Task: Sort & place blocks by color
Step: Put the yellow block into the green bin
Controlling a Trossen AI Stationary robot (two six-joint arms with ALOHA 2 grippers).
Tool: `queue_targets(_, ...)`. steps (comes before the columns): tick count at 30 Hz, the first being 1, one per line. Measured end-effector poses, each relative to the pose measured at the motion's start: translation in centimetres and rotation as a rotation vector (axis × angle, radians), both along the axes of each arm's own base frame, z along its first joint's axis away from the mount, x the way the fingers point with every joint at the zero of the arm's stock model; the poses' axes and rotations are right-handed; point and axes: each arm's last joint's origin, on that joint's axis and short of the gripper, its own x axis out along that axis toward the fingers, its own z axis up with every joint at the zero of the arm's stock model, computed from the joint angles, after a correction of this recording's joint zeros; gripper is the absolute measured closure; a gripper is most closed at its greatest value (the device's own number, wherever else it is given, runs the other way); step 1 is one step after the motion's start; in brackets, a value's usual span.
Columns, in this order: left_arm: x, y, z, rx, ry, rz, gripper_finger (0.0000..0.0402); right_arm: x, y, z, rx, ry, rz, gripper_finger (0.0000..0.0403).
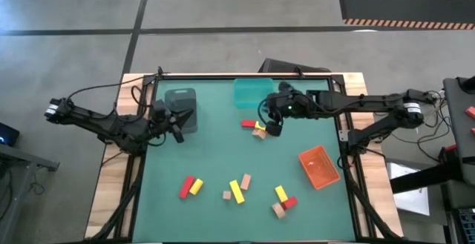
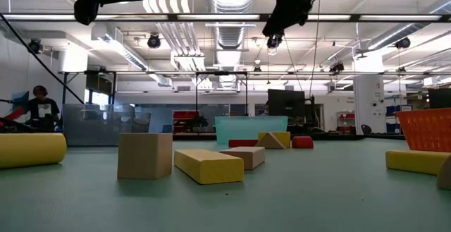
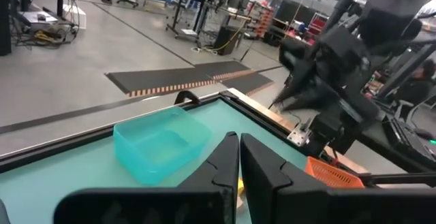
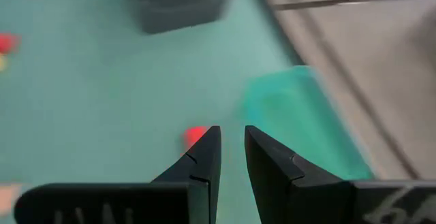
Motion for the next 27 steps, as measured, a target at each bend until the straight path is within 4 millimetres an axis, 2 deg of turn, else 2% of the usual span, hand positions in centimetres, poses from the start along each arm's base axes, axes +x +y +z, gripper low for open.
queue_targets(2,0.0,0.0,0.1,-0.006,-0.019,0.000,0.0402,0.2,0.2,-0.2,0.075,-0.002,0.068,0.0344)
queue_targets(6,-0.1,0.0,0.2,-0.010,-0.033,0.000,0.0402,0.4,-0.9,-0.8,0.195,0.003,0.053,0.0344)
queue_targets(12,-0.2,0.1,0.2,-0.008,-0.035,0.022,0.0402,0.9,-2.6,-1.9,0.230,0.033,0.081,0.0344)
queue_targets(16,-0.3,0.1,0.2,-0.009,-0.039,0.027,0.0402,1.4,-3.9,-3.0,0.263,0.054,0.014,0.0342)
queue_targets(24,-0.3,0.1,0.2,-0.008,-0.037,0.027,0.0402,2.3,-4.7,-5.0,0.254,0.127,0.055,0.0286)
queue_targets(27,-0.3,0.1,0.2,-0.008,-0.035,0.027,0.0402,2.3,-4.7,-6.1,0.259,0.212,0.072,0.0266)
